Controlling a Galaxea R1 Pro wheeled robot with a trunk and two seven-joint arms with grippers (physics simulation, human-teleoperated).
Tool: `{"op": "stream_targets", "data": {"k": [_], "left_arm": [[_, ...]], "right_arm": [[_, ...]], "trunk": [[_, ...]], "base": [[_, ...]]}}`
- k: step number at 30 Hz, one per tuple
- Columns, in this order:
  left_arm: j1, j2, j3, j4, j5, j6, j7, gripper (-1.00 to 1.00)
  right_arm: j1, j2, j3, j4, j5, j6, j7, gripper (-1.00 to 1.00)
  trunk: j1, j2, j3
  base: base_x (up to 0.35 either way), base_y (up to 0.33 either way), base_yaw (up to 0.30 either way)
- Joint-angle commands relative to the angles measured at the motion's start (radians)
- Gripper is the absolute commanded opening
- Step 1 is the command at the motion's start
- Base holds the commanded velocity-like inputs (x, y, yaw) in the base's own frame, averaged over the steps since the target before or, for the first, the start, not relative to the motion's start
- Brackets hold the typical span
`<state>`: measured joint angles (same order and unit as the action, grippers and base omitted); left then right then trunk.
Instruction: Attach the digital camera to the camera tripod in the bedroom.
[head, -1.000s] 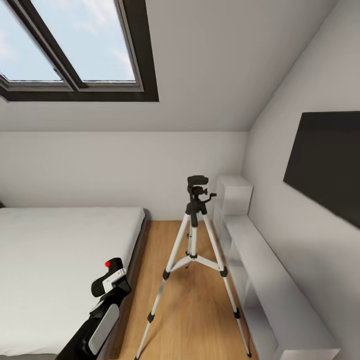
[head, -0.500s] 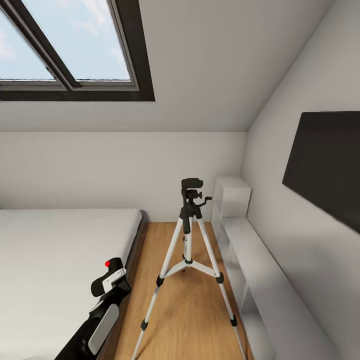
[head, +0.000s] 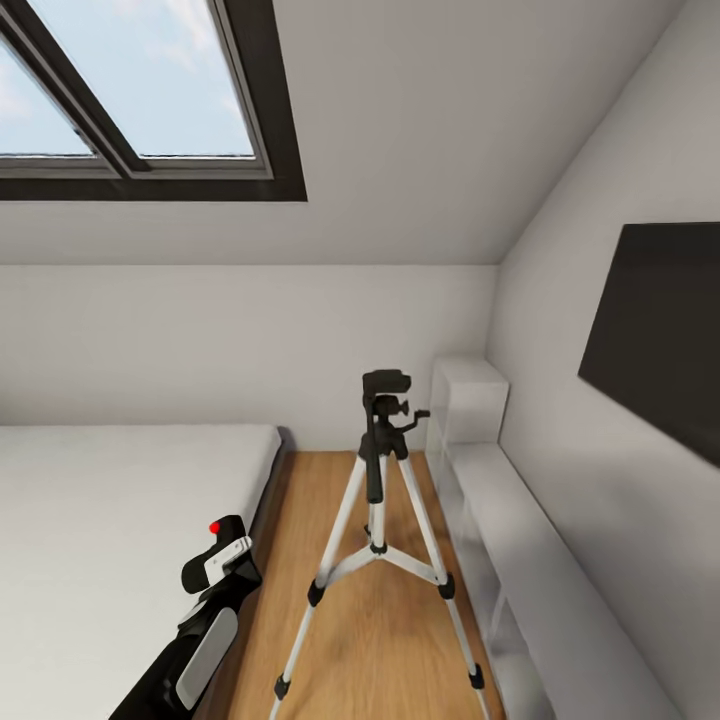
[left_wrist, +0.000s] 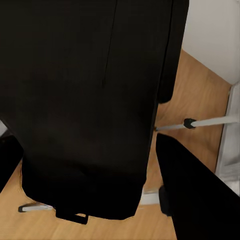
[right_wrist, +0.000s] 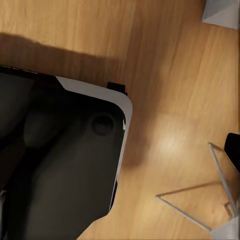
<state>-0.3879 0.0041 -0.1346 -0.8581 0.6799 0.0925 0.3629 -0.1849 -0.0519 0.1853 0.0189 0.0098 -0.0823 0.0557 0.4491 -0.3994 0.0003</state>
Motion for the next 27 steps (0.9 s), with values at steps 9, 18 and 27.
{"op": "stream_targets", "data": {"k": [9, 18, 27], "left_arm": [[0.000, 0.002, -0.002, -0.001, 0.000, 0.004, 0.006, -1.00], [0.000, 0.002, -0.002, -0.002, 0.001, 0.004, 0.006, -1.00], [0.000, 0.002, -0.002, -0.002, 0.001, 0.004, 0.006, -1.00]], "right_arm": [[-0.001, 0.000, 0.003, 0.002, 0.000, -0.004, 0.003, 1.00], [-0.001, 0.000, 0.003, 0.002, -0.001, -0.005, 0.003, 1.00], [-0.001, 0.000, 0.003, 0.002, 0.001, -0.003, 0.004, 1.00]], "trunk": [[0.001, -0.001, 0.000], [0.001, -0.001, 0.000], [0.001, -0.001, 0.000]], "base": [[0.318, 0.000, 0.000], [0.138, 0.000, 0.000], [0.013, 0.000, 0.000]]}}
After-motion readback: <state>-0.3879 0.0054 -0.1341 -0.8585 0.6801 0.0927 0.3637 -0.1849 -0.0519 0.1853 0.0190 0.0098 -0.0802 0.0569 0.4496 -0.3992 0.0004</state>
